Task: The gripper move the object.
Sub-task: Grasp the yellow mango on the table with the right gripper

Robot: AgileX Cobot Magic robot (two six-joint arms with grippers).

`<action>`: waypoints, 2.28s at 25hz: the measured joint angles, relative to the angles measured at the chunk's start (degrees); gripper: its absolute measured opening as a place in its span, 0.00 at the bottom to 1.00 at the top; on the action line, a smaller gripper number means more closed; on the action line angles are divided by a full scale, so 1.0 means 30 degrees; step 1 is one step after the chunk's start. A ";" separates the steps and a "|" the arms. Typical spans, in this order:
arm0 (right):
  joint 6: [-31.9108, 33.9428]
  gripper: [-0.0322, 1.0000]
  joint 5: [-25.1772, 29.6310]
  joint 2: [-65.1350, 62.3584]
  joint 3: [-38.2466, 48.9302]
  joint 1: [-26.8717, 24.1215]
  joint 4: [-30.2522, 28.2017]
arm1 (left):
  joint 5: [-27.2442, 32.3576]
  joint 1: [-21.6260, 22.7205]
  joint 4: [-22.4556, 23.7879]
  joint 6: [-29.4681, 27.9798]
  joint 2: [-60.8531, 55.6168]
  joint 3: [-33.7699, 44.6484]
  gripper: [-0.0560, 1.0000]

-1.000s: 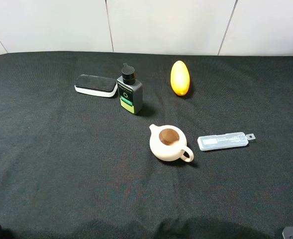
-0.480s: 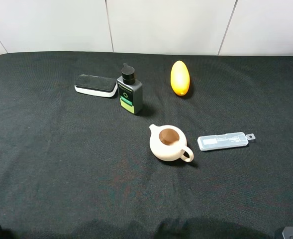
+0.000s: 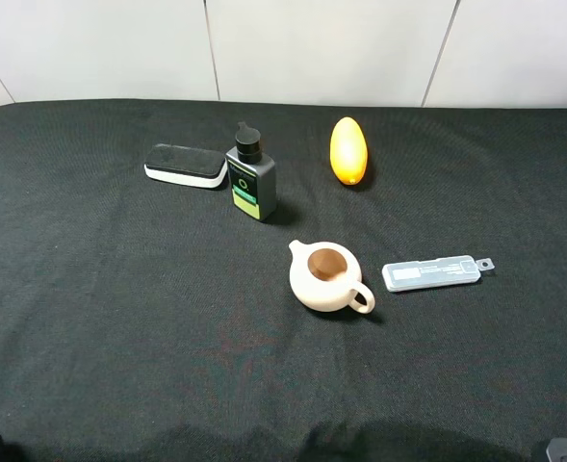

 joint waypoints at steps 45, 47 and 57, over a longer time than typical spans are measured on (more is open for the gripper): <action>0.0147 0.70 0.1464 3.2254 -1.9225 0.2765 0.1556 | 0.0000 0.0000 0.0000 0.0015 0.0000 0.0000 0.69; 0.0489 0.70 0.1464 3.2835 -1.9780 0.3389 0.1580 | 0.0000 0.0000 0.0000 0.0015 0.0000 0.0000 0.69; 0.2083 0.70 0.1470 3.5575 -2.2272 0.5881 0.1701 | 0.0000 0.0000 0.0000 0.0015 0.0000 0.0000 0.69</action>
